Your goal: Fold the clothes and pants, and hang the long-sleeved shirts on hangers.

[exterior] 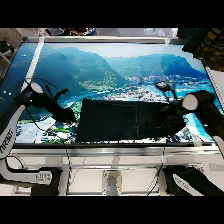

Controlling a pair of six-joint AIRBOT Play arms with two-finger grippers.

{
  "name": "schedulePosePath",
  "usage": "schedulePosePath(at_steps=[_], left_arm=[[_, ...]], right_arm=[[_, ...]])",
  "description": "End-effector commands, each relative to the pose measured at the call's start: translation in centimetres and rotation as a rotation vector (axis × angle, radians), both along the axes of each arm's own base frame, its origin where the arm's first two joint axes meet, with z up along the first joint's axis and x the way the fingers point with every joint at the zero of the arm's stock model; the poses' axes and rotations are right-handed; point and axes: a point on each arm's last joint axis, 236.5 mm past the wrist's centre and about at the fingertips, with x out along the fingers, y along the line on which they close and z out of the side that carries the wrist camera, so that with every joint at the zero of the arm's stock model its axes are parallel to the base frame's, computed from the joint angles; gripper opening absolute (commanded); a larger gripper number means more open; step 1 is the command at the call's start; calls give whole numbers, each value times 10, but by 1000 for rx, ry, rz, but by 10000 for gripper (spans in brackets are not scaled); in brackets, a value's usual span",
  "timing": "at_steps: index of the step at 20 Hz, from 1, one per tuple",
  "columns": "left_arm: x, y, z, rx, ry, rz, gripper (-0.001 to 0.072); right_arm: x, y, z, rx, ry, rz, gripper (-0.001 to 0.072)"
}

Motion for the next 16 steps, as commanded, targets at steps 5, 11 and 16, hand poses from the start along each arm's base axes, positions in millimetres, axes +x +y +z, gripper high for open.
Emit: schedulePosePath(at_steps=[5,11,16], left_arm=[[27,-20,-32,-10,-127,136,508],[51,-34,-42,52,-228,166,509],[50,-32,-47,83,-220,174,507]], right_arm=[[-10,-80,51,-39,-161,-255,11],[-15,-86,61,-38,-195,-278,11],[-15,-86,61,-38,-196,-278,11]])
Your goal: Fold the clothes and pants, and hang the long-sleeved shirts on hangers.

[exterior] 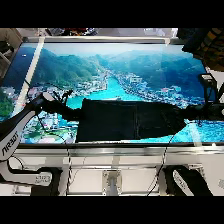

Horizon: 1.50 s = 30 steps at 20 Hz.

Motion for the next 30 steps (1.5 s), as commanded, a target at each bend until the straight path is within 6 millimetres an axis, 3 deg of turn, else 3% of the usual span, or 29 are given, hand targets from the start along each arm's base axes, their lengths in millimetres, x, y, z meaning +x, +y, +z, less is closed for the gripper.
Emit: schedulePosePath(at_steps=[1,4,5,8,10,11,13,17,21,23,25,30], left_arm=[[4,-4,-5,25,-18,5,507],[1,-23,-12,36,-19,-18,497],[-2,-29,-14,37,-18,-37,443],[-12,-36,-13,41,0,-82,23],[-21,-23,-9,52,35,-102,19],[-26,-9,-4,78,48,-115,19],[-33,39,11,188,67,-95,19],[-52,133,75,327,31,69,19],[-70,169,148,322,-13,265,18],[-63,163,180,289,-88,306,18],[-52,132,208,169,-158,296,18],[-34,23,268,-243,-264,185,18]], right_arm=[[0,-1,1,-1,-5,-2,11],[0,-1,1,-1,-6,-2,11],[0,-1,1,-1,-6,-2,11],[0,-1,1,-1,-6,-2,11],[0,-1,1,-1,-6,-3,11],[0,-1,1,-1,-6,-2,12],[1,-1,2,-2,-11,-3,11],[2,-1,2,-3,-14,1,11],[7,-1,5,-3,-38,1,11],[12,-1,8,-3,-64,1,12],[15,-1,9,-4,-75,2,11],[20,-2,2,-6,-85,3,11]])
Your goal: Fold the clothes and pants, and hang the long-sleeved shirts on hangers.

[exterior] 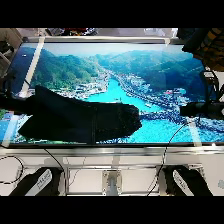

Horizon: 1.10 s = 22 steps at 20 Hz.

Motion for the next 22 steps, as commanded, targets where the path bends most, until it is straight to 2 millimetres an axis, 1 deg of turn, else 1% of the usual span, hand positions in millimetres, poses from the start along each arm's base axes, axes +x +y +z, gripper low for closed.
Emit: schedulePosePath(at_steps=[1,4,5,8,9,10,12,13,14,15,16,17,18,19,20,21,22], left_arm=[[5,-75,47,-233,-93,-93,18],[9,-129,48,-268,-98,-134,18],[10,-150,47,-287,-90,-141,18],[-2,-221,36,-332,-50,-210,18],[-5,-249,32,-347,-62,-234,18],[-2,-273,28,-364,-86,-233,18],[19,-316,16,-397,-164,-177,18],[27,-332,4,-404,-178,-153,18],[30,-348,-13,-409,-157,-135,18],[30,-361,-31,-420,-116,-116,22],[28,-373,-49,-423,-77,-105,111],[26,-381,-67,-407,-64,-112,249],[26,-386,-80,-387,-77,-135,306],[27,-387,-85,-373,-93,-151,306],[29,-387,-84,-367,-116,-167,306],[35,-384,-77,-366,-160,-172,307],[44,-380,-66,-369,-218,-172,339]], right_arm=[[4,0,-6,0,-11,0,11],[4,0,-13,0,-4,0,12],[4,0,-14,0,-4,0,11],[5,-1,-15,0,-5,-1,12],[5,0,-14,0,-5,0,12],[5,0,-14,0,-5,0,12],[4,0,-15,1,-3,0,11],[4,0,-15,1,-3,-1,12],[4,0,-15,1,-3,0,12],[4,0,-15,1,-3,-1,12],[4,0,-15,1,-3,0,12],[4,0,-15,1,-3,0,11],[4,0,-15,2,-3,0,12],[4,0,-15,4,-2,0,11],[4,1,-15,7,-2,1,11],[4,1,-15,8,-2,1,14],[4,2,-15,10,-1,1,64]])
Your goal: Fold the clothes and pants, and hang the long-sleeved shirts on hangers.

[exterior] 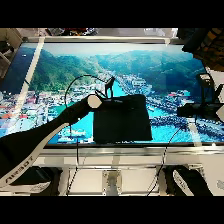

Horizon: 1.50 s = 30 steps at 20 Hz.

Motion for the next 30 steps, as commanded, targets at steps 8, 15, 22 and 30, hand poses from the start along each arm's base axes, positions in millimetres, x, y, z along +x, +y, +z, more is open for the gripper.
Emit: schedulePosePath(at_steps=[8,15,22,30], left_arm=[[43,70,49,185,-411,-61,384],[21,285,-39,958,-66,-62,382],[-35,338,-105,1131,115,-166,379],[-48,344,-117,1145,152,-188,379]], right_arm=[[9,86,-51,315,69,214,599],[51,133,-135,591,283,245,608],[78,118,-183,531,346,216,606],[57,178,-201,438,394,402,503]])
